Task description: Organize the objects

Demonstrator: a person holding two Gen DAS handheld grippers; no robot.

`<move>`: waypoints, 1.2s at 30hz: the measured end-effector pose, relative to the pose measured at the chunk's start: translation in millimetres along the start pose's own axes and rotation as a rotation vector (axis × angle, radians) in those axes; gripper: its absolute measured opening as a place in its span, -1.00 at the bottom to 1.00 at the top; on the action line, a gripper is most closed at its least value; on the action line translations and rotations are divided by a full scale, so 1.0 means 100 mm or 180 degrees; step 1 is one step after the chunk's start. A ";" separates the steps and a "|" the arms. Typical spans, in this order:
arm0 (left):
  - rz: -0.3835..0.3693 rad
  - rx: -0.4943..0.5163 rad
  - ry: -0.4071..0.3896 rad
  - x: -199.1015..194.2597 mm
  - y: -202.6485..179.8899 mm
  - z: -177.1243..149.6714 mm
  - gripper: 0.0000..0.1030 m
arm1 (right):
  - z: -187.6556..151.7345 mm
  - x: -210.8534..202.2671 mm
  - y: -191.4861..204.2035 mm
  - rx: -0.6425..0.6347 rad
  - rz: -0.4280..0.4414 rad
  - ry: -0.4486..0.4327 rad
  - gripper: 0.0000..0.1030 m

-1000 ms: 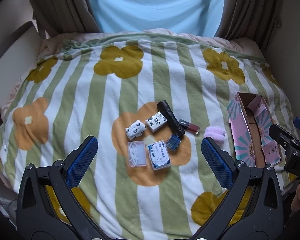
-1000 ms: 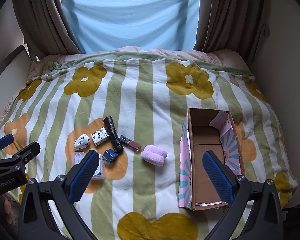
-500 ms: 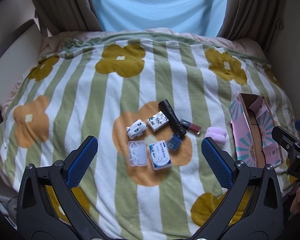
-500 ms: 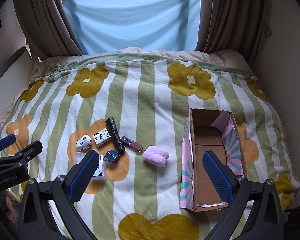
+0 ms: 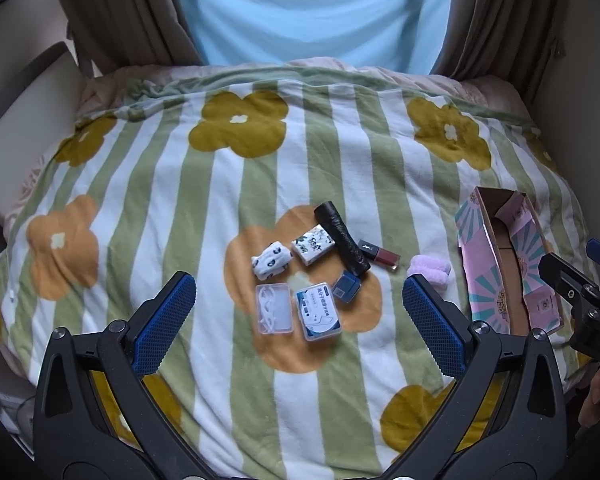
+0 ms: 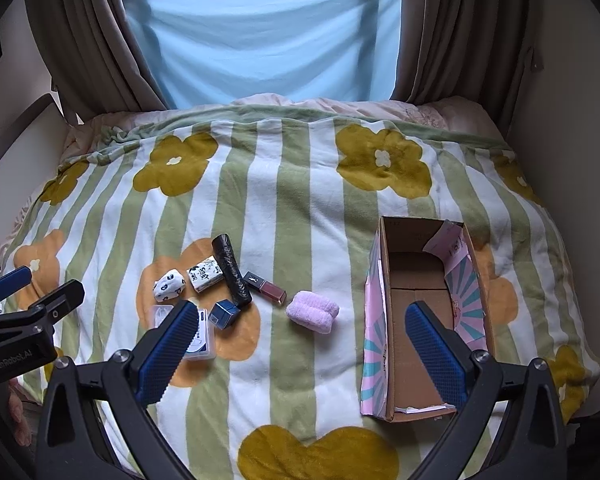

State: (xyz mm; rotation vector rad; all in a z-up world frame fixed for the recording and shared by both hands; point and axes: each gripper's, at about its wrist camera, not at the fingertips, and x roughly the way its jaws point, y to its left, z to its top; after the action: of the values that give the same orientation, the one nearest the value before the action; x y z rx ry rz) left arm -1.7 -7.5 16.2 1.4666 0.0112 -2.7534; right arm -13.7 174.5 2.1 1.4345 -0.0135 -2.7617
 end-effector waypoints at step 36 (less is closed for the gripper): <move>-0.0016 0.0047 0.0018 -0.03 -0.01 -0.03 0.99 | 0.03 -0.07 0.01 -0.0004 0.0080 -0.0059 0.99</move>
State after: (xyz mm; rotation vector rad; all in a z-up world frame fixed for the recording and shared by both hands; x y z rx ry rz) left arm 2.7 -6.1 17.3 1.4798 -0.0053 -2.7592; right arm -11.9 174.0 9.9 1.3986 -0.0299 -2.7544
